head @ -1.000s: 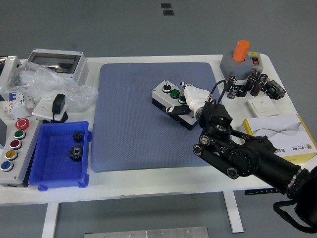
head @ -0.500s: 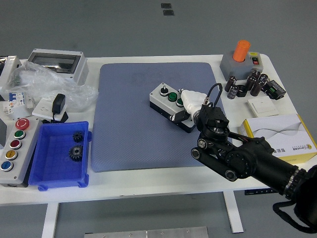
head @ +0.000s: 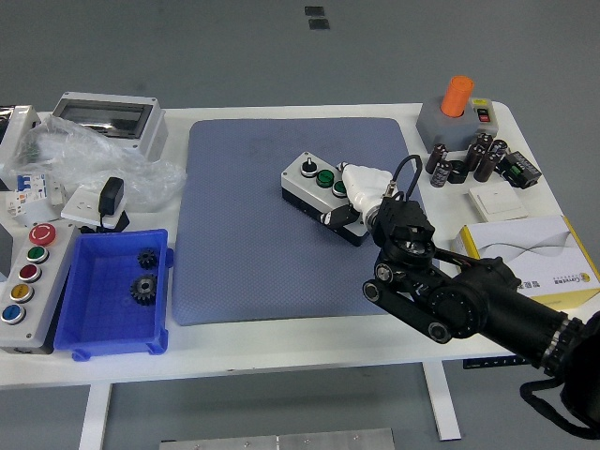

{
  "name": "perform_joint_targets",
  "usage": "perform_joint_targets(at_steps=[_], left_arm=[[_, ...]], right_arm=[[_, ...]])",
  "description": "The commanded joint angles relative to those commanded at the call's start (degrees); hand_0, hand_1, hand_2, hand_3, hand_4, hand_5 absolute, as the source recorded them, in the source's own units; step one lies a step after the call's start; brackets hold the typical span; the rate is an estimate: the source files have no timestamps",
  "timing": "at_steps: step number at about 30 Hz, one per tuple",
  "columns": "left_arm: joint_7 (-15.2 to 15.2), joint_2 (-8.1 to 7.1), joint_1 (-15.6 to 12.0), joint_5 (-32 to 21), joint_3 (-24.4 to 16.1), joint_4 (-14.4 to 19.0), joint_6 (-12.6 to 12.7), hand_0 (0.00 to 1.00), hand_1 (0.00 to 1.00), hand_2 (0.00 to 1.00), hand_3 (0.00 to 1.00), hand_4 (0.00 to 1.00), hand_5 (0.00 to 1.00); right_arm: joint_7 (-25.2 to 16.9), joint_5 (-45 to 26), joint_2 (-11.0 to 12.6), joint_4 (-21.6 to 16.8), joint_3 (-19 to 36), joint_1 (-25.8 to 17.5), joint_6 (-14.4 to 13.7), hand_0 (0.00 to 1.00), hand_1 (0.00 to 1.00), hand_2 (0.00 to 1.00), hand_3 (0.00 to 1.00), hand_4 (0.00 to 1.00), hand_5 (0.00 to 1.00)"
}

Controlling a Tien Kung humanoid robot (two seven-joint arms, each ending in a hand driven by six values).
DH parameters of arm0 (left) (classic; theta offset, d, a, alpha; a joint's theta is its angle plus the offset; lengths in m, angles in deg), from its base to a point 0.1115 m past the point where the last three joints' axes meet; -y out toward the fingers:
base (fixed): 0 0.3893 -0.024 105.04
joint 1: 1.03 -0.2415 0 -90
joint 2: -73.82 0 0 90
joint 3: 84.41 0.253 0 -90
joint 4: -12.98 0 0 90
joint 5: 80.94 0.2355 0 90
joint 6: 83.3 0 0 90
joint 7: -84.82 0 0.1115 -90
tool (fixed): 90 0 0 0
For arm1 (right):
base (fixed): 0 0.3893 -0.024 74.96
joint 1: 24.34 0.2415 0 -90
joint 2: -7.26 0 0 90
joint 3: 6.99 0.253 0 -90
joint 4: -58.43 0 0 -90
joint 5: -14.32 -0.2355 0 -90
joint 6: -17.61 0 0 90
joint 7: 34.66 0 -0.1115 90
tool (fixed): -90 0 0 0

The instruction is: Pick up the button,place it on the desk,press the button,press the button

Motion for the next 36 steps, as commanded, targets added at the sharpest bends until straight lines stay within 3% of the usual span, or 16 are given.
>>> perform_joint_targets(at_steps=[5,6,8,16,18,23,24,36], left_arm=[[0.0,0.09,-0.1,-0.3,0.1,0.0,0.0,0.619,0.642,0.583,0.615,0.671,0.348],[0.0,0.09,-0.1,-0.3,0.2,0.0,0.0,0.616,0.642,0.584,0.616,0.671,0.345],[0.1,0.09,-0.1,-0.4,0.2,0.0,0.1,0.616,0.642,0.584,0.616,0.671,0.345],[0.0,0.09,-0.2,-0.8,0.4,0.0,0.1,0.614,0.642,0.584,0.616,0.671,0.348],[0.0,0.11,-0.2,-0.8,0.4,0.0,0.1,0.611,0.643,0.584,0.615,0.67,0.347],[0.1,0.15,-0.1,-0.8,0.5,0.0,0.1,0.611,0.643,0.584,0.615,0.67,0.347],[0.1,0.15,-0.1,-0.8,0.6,0.0,0.1,0.61,0.643,0.585,0.616,0.671,0.35],[0.0,0.16,0.0,-0.9,0.9,0.0,0.0,0.61,0.643,0.585,0.616,0.672,0.357]], right_arm=[[-2.0,-0.8,3.7,-4.6,-1.6,1.7,1.0,0.221,0.435,0.414,0.47,0.601,0.036],[-3.1,-1.0,4.5,-5.4,-2.1,2.1,1.2,0.217,0.42,0.382,0.413,0.435,0.044],[-5.6,-1.5,6.3,-6.9,-3.7,3.1,0.9,0.217,0.42,0.382,0.413,0.435,0.044],[-17.0,2.2,12.1,-10.9,-11.0,6.3,-6.4,0.233,0.432,0.389,0.406,0.391,0.002],[-19.5,4.4,12.5,-10.5,-12.5,6.7,-7.8,0.279,0.472,0.398,0.44,0.377,0.002],[-24.0,4.2,12.9,-8.8,-16.4,7.2,-9.3,0.279,0.472,0.398,0.44,0.377,0.002],[-24.6,3.2,13.0,-8.7,-17.2,7.3,-9.4,0.392,0.509,0.415,0.479,0.186,0.002],[-28.5,-5.1,12.6,-7.4,-21.0,6.7,-10.6,0.448,0.529,0.423,0.484,0.169,0.002]])
